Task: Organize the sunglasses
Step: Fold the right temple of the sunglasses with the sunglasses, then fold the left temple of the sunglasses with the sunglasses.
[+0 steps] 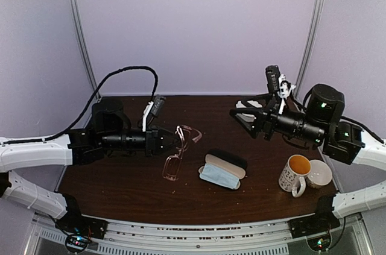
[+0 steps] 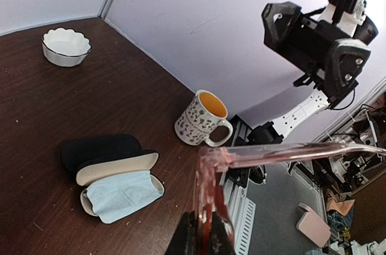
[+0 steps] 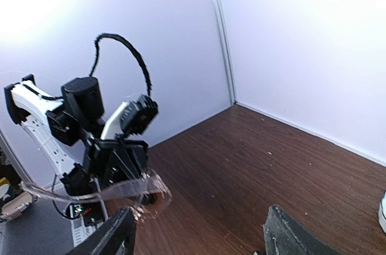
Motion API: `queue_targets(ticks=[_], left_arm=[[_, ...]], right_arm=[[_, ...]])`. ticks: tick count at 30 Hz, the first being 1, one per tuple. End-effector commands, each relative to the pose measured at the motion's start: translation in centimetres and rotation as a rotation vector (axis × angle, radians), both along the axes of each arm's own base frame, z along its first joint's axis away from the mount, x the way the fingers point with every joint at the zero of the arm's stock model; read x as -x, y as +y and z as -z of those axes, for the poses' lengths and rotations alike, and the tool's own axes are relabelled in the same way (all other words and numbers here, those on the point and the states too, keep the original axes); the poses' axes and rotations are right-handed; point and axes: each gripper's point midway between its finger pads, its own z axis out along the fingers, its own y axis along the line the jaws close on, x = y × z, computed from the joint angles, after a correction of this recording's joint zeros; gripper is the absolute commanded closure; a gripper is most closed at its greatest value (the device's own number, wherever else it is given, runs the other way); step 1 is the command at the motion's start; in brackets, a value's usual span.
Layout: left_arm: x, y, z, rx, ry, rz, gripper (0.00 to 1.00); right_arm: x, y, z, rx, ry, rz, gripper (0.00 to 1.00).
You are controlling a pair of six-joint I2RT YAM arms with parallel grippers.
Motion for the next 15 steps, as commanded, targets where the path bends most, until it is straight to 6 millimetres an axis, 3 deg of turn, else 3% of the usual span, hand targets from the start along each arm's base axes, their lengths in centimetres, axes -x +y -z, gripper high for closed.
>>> queue_targets(ticks=[1, 7, 15], left_arm=[[0.7, -1.0, -3.4, 0.083, -0.075, 0.058, 1.0], [0.8, -1.6, -3.3, 0.087, -0.073, 0.071, 1.0], [0.7, -1.9, -3.1, 0.074, -0.07, 0.074, 1.0]], right_arm=[[2.2, 2.3, -3.4, -0.104, -0.018, -0.188, 0.27], [3.8, 5.0, -3.7, -0.149, 0.02, -0.352, 0.35], [6.5, 7.8, -3.0, -0.12, 0.033, -0.516, 0.37]])
